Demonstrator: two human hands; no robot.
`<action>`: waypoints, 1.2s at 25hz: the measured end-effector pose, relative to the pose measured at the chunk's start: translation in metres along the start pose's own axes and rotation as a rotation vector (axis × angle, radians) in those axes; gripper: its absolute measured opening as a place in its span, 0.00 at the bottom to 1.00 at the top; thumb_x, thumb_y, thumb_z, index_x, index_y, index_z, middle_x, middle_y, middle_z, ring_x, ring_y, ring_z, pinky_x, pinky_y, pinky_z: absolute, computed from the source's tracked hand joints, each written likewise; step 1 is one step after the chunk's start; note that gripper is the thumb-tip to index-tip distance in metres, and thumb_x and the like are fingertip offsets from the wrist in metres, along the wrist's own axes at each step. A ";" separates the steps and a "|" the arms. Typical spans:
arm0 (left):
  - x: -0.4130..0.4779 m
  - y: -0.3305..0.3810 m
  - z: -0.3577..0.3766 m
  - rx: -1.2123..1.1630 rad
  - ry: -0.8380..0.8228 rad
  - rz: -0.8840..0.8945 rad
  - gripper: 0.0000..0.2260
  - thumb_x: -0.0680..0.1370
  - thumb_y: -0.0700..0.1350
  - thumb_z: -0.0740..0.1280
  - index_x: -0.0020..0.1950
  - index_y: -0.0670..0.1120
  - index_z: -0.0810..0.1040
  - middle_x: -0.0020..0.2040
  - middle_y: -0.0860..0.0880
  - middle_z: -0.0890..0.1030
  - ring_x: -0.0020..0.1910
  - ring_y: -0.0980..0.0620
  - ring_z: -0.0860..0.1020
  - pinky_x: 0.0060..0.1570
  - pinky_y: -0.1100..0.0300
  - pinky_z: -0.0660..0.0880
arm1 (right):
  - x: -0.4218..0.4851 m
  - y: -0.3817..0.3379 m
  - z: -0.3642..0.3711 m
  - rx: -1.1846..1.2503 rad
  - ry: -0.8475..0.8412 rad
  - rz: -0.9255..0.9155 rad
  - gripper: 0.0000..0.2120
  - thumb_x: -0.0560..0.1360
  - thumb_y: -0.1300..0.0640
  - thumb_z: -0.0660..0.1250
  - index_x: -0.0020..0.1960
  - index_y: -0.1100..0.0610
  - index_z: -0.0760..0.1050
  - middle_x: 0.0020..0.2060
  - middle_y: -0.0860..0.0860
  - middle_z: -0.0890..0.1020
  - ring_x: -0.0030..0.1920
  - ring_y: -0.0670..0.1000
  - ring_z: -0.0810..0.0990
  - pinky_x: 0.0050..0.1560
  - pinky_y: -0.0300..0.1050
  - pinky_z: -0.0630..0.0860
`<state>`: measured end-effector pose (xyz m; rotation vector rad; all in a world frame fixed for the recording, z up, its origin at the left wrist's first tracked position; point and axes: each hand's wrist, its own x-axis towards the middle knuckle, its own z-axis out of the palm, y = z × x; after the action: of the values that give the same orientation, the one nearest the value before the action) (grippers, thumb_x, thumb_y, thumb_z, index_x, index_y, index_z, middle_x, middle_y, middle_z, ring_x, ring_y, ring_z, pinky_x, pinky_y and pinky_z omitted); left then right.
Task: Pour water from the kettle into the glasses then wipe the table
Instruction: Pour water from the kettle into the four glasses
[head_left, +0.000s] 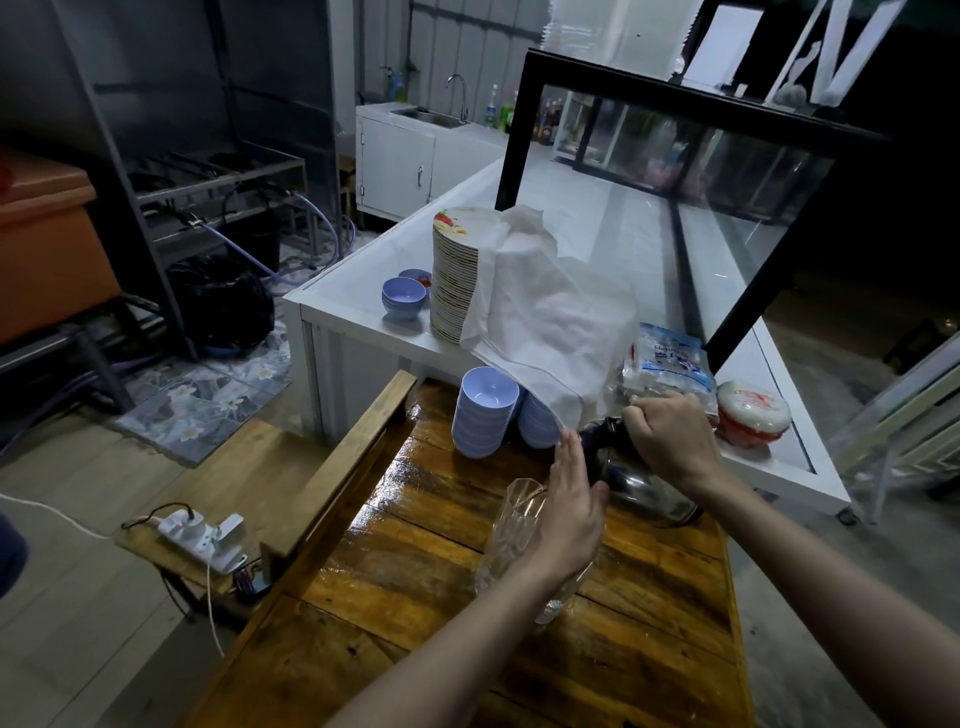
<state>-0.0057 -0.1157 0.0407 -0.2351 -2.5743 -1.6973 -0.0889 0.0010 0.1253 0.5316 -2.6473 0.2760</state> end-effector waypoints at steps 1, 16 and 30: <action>0.000 0.000 0.000 -0.002 0.005 -0.002 0.28 0.84 0.49 0.51 0.77 0.45 0.36 0.77 0.49 0.35 0.74 0.57 0.34 0.73 0.63 0.37 | 0.001 -0.001 0.000 0.002 -0.005 -0.013 0.18 0.70 0.49 0.49 0.22 0.50 0.58 0.20 0.49 0.66 0.28 0.51 0.66 0.46 0.51 0.67; -0.001 -0.006 0.001 -0.025 0.053 -0.023 0.30 0.84 0.51 0.50 0.76 0.47 0.32 0.77 0.51 0.33 0.76 0.56 0.34 0.76 0.57 0.39 | 0.017 -0.009 0.003 -0.082 -0.016 -0.132 0.18 0.71 0.51 0.50 0.24 0.53 0.63 0.21 0.53 0.69 0.29 0.55 0.70 0.41 0.48 0.63; 0.001 -0.010 0.005 -0.046 0.083 -0.047 0.31 0.84 0.49 0.52 0.76 0.48 0.31 0.77 0.52 0.32 0.76 0.56 0.34 0.76 0.53 0.43 | 0.027 -0.013 0.003 -0.182 -0.016 -0.240 0.19 0.73 0.52 0.53 0.23 0.53 0.65 0.20 0.51 0.68 0.28 0.51 0.67 0.40 0.49 0.69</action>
<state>-0.0080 -0.1152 0.0301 -0.1045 -2.5033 -1.7447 -0.1070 -0.0202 0.1358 0.7824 -2.5576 -0.0415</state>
